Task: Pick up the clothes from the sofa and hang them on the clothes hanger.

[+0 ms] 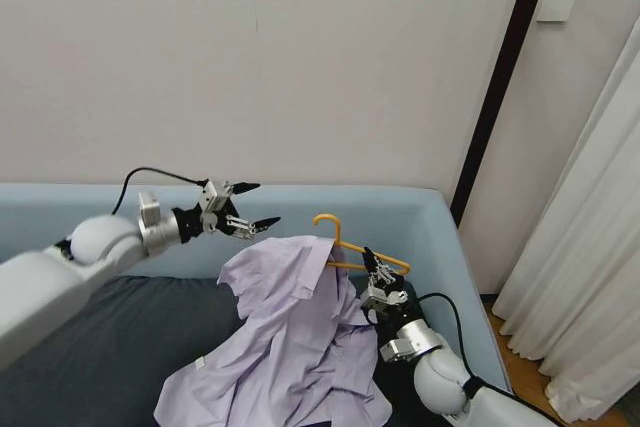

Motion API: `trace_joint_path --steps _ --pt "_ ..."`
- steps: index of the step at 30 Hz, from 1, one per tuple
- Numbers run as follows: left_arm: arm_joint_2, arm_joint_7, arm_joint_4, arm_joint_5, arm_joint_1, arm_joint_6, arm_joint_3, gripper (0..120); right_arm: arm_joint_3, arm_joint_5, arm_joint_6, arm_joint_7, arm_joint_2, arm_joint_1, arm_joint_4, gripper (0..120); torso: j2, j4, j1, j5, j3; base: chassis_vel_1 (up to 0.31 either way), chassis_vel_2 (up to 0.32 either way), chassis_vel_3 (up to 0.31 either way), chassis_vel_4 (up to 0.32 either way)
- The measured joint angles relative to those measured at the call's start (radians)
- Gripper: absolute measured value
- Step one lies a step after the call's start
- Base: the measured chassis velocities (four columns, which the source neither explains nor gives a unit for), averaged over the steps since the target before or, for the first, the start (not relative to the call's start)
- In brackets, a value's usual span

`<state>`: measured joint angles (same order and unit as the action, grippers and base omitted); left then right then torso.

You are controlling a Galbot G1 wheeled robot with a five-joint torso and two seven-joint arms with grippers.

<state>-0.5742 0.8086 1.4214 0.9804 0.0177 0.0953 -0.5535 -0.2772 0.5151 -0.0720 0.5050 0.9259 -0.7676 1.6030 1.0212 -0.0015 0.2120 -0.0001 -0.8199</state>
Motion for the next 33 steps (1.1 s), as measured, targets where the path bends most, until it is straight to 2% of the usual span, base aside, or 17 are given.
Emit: trace_joint_path --steps 3,4,9,14,20,27,29,30,32,33 --pt "-0.078 0.117 -0.12 -0.011 0.076 -0.028 -0.104 100 0.012 -0.001 0.001 0.0 -0.02 -0.01 0.017 4 0.0 0.0004 0.0 0.0001 0.0 0.0 0.0 0.0 0.0" --pt "-0.078 0.117 -0.12 -0.011 0.076 -0.028 -0.104 100 0.012 -0.001 0.001 0.0 -0.02 -0.01 0.017 4 0.0 0.0004 0.0 0.0001 0.0 0.0 0.0 0.0 0.0" --pt "-0.176 0.17 -0.249 -0.022 0.14 -0.023 -0.219 100 0.017 -0.015 0.021 -0.008 -0.05 -0.018 0.045 4 0.0 0.0002 0.0 -0.0001 0.0 0.0 0.0 0.0 0.0" --pt "-0.212 0.212 -0.313 -0.003 0.192 -0.026 -0.292 100 0.011 -0.021 0.033 -0.012 -0.063 -0.028 0.069 4 0.0 0.0004 0.0 0.0 0.0 0.0 0.0 0.0 0.0" --pt "-0.223 0.276 -0.34 -0.01 0.234 -0.039 -0.345 98 -0.003 -0.023 0.035 -0.013 -0.082 -0.033 0.088 4 0.0 0.0004 0.0 0.0 0.0 0.0 0.0 0.0 0.0" --pt "-0.224 0.336 -0.335 -0.056 0.214 -0.053 -0.354 91 -0.01 -0.021 0.034 -0.012 -0.097 -0.038 0.106 4 0.0 0.0005 0.0 -0.0003 0.0 0.0 0.0 0.0 0.0" --pt "-0.229 0.341 -0.343 -0.064 0.208 -0.056 -0.354 86 -0.011 -0.018 0.036 -0.013 -0.103 -0.033 0.11 4 0.0 0.0005 0.0 -0.0002 0.0 0.0 0.0 0.0 0.0" --pt "-0.233 0.343 -0.348 -0.065 0.206 -0.06 -0.354 79 -0.013 -0.019 0.036 -0.013 -0.109 -0.03 0.114 4 0.0 0.0004 0.0 -0.0003 0.0 0.0 0.0 0.0 0.0" --pt "-0.234 0.344 -0.35 -0.066 0.205 -0.062 -0.354 78 -0.015 -0.022 0.036 -0.013 -0.111 -0.028 0.116 4 0.0 0.0004 0.0 -0.0002 0.0 0.0 0.0 0.0 0.0" --pt "-0.237 0.345 -0.355 -0.066 0.205 -0.066 -0.354 71 -0.017 -0.025 0.036 -0.013 -0.114 -0.027 0.118 4 0.0 0.0004 0.0 -0.0002 0.0 0.0 0.0 0.0 0.0"
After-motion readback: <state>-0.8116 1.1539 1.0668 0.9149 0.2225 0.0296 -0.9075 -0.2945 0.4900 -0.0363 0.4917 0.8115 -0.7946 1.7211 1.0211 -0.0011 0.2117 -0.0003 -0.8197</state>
